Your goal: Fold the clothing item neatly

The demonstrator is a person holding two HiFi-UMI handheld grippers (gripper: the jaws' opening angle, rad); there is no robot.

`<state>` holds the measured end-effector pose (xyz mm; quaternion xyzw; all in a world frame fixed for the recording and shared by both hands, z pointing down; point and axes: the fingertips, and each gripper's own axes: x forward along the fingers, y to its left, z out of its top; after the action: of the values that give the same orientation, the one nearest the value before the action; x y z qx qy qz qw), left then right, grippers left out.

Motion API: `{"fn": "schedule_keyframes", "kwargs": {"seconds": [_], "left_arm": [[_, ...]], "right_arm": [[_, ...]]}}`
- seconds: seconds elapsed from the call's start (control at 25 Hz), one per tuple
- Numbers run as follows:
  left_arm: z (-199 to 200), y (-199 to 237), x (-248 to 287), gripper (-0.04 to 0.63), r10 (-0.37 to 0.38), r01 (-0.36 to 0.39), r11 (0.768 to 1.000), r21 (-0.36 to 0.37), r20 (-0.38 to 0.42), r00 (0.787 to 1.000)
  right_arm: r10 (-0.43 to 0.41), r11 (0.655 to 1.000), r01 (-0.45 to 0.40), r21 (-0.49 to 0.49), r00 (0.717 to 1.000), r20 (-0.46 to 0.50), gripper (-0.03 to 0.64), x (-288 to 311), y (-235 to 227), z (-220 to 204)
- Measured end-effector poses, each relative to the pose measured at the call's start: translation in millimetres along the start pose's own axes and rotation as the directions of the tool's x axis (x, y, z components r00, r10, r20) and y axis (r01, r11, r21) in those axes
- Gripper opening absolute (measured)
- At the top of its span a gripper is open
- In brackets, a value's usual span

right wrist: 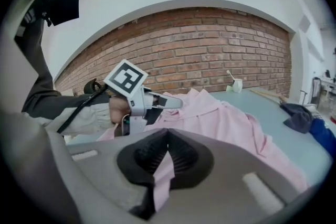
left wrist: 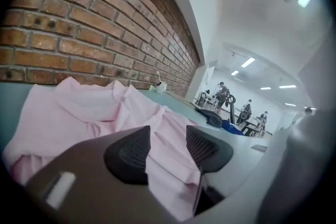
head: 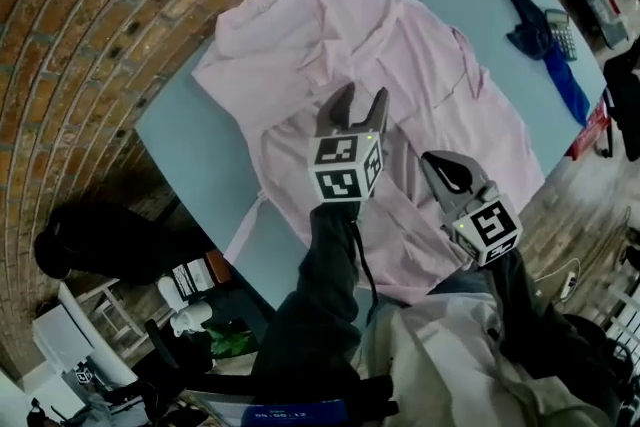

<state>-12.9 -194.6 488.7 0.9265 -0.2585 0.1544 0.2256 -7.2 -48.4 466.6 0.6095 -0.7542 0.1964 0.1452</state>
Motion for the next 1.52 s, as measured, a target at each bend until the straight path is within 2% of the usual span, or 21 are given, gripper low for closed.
{"fn": "schedule_keyframes", "kwargs": {"seconds": [0.12, 0.24, 0.4, 0.56, 0.72, 0.88, 1.04, 1.16, 1.28, 1.4, 1.44, 1.48, 1.52], "left_arm": [[-19, -27, -43, 0.129, 0.061, -0.061, 0.998, -0.002, 0.026, 0.998], [-48, -54, -89, 0.008, 0.154, -0.155, 0.988, 0.025, 0.053, 0.987], [-87, -94, -128, 0.008, 0.255, -0.256, 0.967, 0.016, 0.051, 0.966], [-107, -127, -158, 0.008, 0.377, -0.372, 0.926, -0.065, 0.097, 0.921], [-133, -154, -194, 0.008, 0.494, -0.479, 0.868, -0.131, 0.125, 0.861], [-184, -180, -233, 0.008, 0.607, -0.577, 0.786, -0.220, 0.103, 0.788], [-239, -208, -265, 0.008, 0.694, -0.649, 0.700, -0.298, 0.070, 0.717], [-269, -222, -275, 0.013, 0.729, -0.667, 0.658, -0.349, 0.074, 0.681], [-296, -231, -277, 0.099, 0.736, -0.662, 0.645, -0.381, 0.080, 0.672], [-330, -233, -281, 0.286, 0.757, -0.674, 0.611, -0.415, 0.057, 0.651], [-343, -233, -281, 0.383, 0.760, -0.675, 0.601, -0.428, 0.046, 0.648], [-356, -232, -279, 0.451, 0.752, -0.663, 0.604, -0.442, 0.039, 0.658], [-366, -231, -275, 0.472, 0.732, -0.639, 0.619, -0.456, 0.040, 0.680]], "right_arm": [[0.044, 0.998, -0.046, 0.043, 0.998, 0.048, 0.002, -20, -8, -7], [0.102, 0.994, -0.103, 0.019, 0.993, 0.061, 0.002, -42, -11, -16], [0.200, 0.980, -0.200, 0.003, 0.978, 0.053, 0.002, -72, -16, -37], [0.275, 0.961, -0.274, -0.026, 0.961, 0.039, 0.002, -108, -29, -55], [0.267, 0.962, -0.262, -0.071, 0.962, 0.063, 0.002, -160, -75, -78], [0.185, 0.982, -0.182, -0.057, 0.981, 0.064, 0.002, -218, -148, -120], [0.136, 0.990, -0.136, 0.034, 0.991, 0.012, 0.013, -261, -200, -176], [0.145, 0.985, -0.142, 0.099, 0.989, -0.027, 0.087, -269, -209, -216], [0.157, 0.980, -0.150, 0.133, 0.987, -0.041, 0.147, -259, -208, -247], [0.166, 0.966, -0.162, 0.199, 0.986, 0.000, 0.206, -243, -215, -263], [0.175, 0.962, -0.173, 0.212, 0.984, 0.008, 0.217, -238, -218, -268], [0.190, 0.959, -0.187, 0.213, 0.982, 0.011, 0.226, -233, -221, -272], [0.205, 0.958, -0.203, 0.204, 0.979, 0.013, 0.230, -228, -224, -275]]}}
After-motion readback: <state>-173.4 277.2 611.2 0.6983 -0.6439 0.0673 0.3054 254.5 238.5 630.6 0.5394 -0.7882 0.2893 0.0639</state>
